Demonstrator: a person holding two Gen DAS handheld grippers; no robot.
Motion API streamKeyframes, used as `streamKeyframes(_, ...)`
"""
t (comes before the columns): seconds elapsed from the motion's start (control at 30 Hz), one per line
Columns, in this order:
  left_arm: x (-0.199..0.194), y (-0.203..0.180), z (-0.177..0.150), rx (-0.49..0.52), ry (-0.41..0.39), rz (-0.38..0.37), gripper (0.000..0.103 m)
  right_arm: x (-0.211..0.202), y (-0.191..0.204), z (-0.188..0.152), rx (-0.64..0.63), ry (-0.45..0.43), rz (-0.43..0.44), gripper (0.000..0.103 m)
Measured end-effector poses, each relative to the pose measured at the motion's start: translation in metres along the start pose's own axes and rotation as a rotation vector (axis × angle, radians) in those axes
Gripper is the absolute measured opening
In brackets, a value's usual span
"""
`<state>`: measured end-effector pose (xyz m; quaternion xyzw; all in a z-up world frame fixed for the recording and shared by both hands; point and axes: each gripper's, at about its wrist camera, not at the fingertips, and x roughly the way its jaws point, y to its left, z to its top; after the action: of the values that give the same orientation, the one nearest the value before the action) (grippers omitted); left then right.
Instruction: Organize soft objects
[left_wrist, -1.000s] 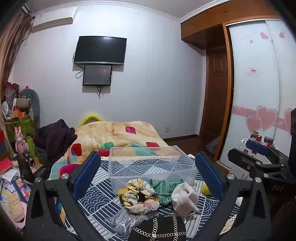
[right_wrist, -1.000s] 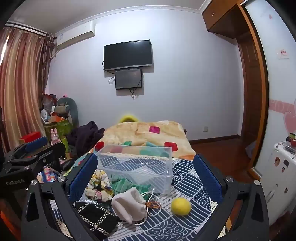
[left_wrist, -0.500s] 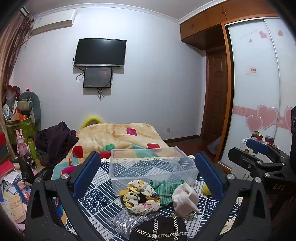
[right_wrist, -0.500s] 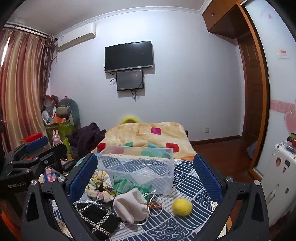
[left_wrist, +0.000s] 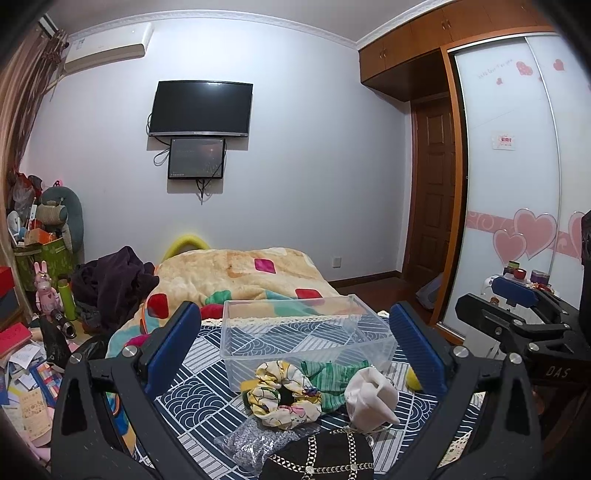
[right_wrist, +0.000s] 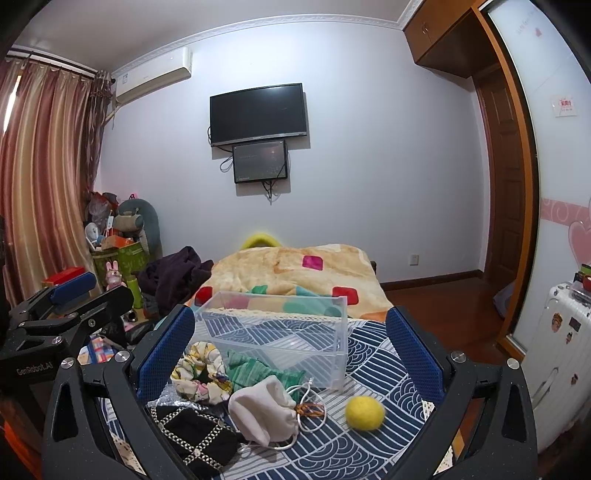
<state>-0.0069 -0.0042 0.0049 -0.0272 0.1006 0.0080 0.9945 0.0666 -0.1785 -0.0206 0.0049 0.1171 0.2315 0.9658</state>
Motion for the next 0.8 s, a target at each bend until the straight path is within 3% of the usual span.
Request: streamKeyframes(0.8,-0.0004,0.0025,0.0002,-0.013,-0.004,0.004,0.103,-0.001,0.0003,0.0006,0.005,-0.003,0.0,0.103)
